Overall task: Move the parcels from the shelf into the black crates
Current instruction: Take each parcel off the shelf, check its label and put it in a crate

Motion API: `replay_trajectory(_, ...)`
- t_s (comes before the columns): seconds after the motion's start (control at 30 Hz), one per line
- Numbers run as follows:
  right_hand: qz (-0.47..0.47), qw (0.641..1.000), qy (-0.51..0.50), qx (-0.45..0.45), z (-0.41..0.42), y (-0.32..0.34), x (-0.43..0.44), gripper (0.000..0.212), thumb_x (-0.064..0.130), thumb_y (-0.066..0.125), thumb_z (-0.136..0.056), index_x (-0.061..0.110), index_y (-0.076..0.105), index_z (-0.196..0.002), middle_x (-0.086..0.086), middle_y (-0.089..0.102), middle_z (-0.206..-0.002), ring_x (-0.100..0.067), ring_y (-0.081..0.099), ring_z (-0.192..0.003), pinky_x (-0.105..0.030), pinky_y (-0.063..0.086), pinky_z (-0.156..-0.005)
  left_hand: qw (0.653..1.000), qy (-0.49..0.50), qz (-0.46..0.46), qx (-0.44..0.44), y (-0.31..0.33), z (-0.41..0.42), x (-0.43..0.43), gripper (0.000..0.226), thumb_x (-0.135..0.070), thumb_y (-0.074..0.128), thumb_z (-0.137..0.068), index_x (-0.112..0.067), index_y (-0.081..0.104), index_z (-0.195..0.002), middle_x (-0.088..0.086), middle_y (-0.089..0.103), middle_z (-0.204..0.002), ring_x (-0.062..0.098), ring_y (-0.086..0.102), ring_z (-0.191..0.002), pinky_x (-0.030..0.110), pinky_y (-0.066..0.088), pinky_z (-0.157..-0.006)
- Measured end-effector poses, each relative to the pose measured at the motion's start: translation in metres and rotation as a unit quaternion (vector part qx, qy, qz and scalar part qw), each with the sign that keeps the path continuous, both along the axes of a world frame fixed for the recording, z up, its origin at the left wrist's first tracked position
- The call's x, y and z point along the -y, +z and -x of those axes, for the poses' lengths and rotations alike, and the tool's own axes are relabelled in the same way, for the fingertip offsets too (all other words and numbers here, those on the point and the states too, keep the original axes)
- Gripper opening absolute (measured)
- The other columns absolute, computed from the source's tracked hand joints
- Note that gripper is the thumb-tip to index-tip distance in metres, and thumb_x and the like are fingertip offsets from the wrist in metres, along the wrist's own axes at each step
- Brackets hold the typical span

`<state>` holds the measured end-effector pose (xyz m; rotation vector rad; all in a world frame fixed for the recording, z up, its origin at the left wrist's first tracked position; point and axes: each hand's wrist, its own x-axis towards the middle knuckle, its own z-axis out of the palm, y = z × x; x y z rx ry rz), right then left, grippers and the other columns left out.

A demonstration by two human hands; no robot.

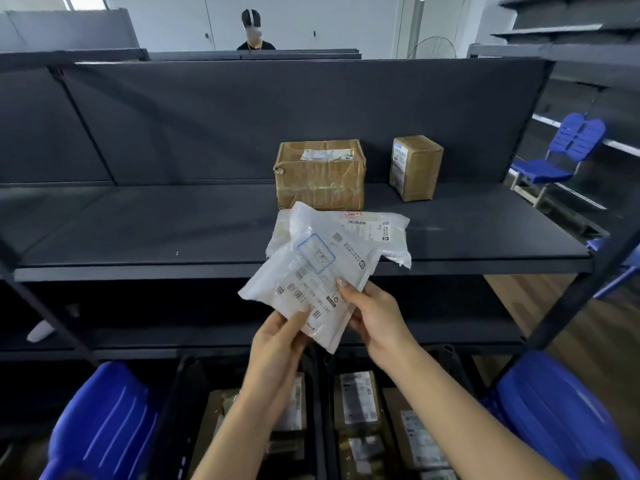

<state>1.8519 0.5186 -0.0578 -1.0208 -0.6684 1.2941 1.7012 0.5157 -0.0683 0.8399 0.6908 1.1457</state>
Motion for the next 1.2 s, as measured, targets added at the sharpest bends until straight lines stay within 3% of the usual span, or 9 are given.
replay_trajectory(0.23,0.003,0.986,0.042,0.16,-0.013,0.009,0.02,0.028,0.018,0.076,-0.077,0.014,0.07,-0.103,0.0,0.074,-0.102,-0.014,0.07,-0.094,-0.025,0.056,-0.079,0.99,-0.034,-0.034,-0.136,0.017,0.055,-0.02,0.038,-0.039,0.068,-0.075,-0.017,0.072,-0.106,0.006,0.074,-0.102,0.017,0.071,-0.091,0.023,0.057,-0.068)
replay_trajectory(0.47,0.014,0.987,0.032,0.156,-0.005,0.008,0.031,0.026,0.017,0.075,-0.079,0.013,0.069,-0.104,-0.003,0.074,-0.101,-0.014,0.071,-0.09,-0.022,0.056,-0.073,0.975,-0.074,0.018,-0.208,0.018,0.045,-0.012,0.06,-0.038,0.085,-0.056,-0.007,0.07,-0.104,0.012,0.075,-0.096,0.026,0.073,-0.088,0.025,0.058,-0.062)
replay_trajectory(0.63,0.011,0.946,-0.024,0.323,-0.022,0.022,0.032,0.069,0.043,0.076,-0.073,0.02,0.05,-0.132,0.009,0.062,-0.125,-0.007,0.059,-0.113,-0.027,0.048,-0.093,0.947,-0.116,-0.027,-0.298,0.029,0.051,-0.013,0.049,-0.033,0.083,-0.06,-0.01,0.071,-0.101,0.007,0.076,-0.095,0.023,0.074,-0.086,0.031,0.06,-0.07)
replay_trajectory(0.77,0.003,0.87,0.045,0.491,-0.035,0.052,0.024,0.093,0.067,0.073,-0.059,0.026,0.046,-0.137,0.021,0.047,-0.127,0.0,0.045,-0.121,-0.026,0.038,-0.1,0.853,-0.231,-0.137,-0.447,0.061,0.056,-0.026,0.033,-0.026,0.083,-0.071,-0.014,0.071,-0.099,0.002,0.076,-0.093,0.019,0.073,-0.086,0.035,0.059,-0.076)
replay_trajectory(0.87,0.022,0.878,0.193,0.438,-0.034,0.059,0.024,0.07,0.063,0.078,-0.053,0.019,0.068,-0.106,0.007,0.073,-0.1,-0.012,0.069,-0.093,-0.031,0.055,-0.086,0.782,-0.275,-0.204,-0.52,0.082,0.048,-0.031,0.036,-0.034,0.085,-0.068,-0.014,0.071,-0.095,0.001,0.076,-0.092,0.02,0.072,-0.087,0.036,0.058,-0.08)
replay_trajectory(0.93,0.023,0.899,0.192,0.393,-0.034,0.054,0.026,0.055,0.053,0.083,-0.054,0.012,0.071,-0.088,-0.003,0.075,-0.089,-0.017,0.071,-0.082,-0.03,0.056,-0.077,0.771,-0.266,-0.229,-0.532,0.088,0.044,-0.033,0.038,-0.04,0.085,-0.066,-0.017,0.072,-0.094,-0.003,0.075,-0.091,0.015,0.071,-0.084,0.032,0.055,-0.077)
replay_trajectory(1.07,0.041,0.98,0.059,0.183,-0.033,0.033,0.034,0.041,0.032,0.082,-0.06,0.008,0.071,-0.091,-0.012,0.075,-0.091,-0.024,0.073,-0.08,-0.031,0.058,-0.064,0.822,-0.031,-0.24,-0.516,0.075,0.047,-0.034,0.063,-0.054,0.074,-0.07,-0.031,0.057,-0.126,-0.024,0.06,-0.112,0.0,0.057,-0.106,0.024,0.043,-0.091)
replay_trajectory(1.13,0.057,0.994,-0.015,0.087,-0.027,0.019,0.037,0.037,0.027,0.079,-0.068,0.006,0.07,-0.097,-0.011,0.075,-0.093,-0.024,0.073,-0.083,-0.032,0.058,-0.066,0.859,0.101,-0.182,-0.467,0.055,0.05,-0.027,0.08,-0.058,0.07,-0.071,-0.027,0.041,-0.14,-0.02,0.055,-0.126,0.003,0.051,-0.117,0.028,0.042,-0.099)
replay_trajectory(1.2,0.073,0.995,-0.069,0.009,-0.018,0.007,0.042,0.03,0.023,0.076,-0.076,0.007,0.069,-0.1,-0.01,0.075,-0.094,-0.022,0.072,-0.085,-0.033,0.058,-0.07,0.905,0.122,-0.09,-0.398,0.03,0.045,-0.011,0.089,-0.057,0.07,-0.072,-0.021,0.032,-0.145,-0.01,0.051,-0.138,0.005,0.049,-0.122,0.027,0.041,-0.096)
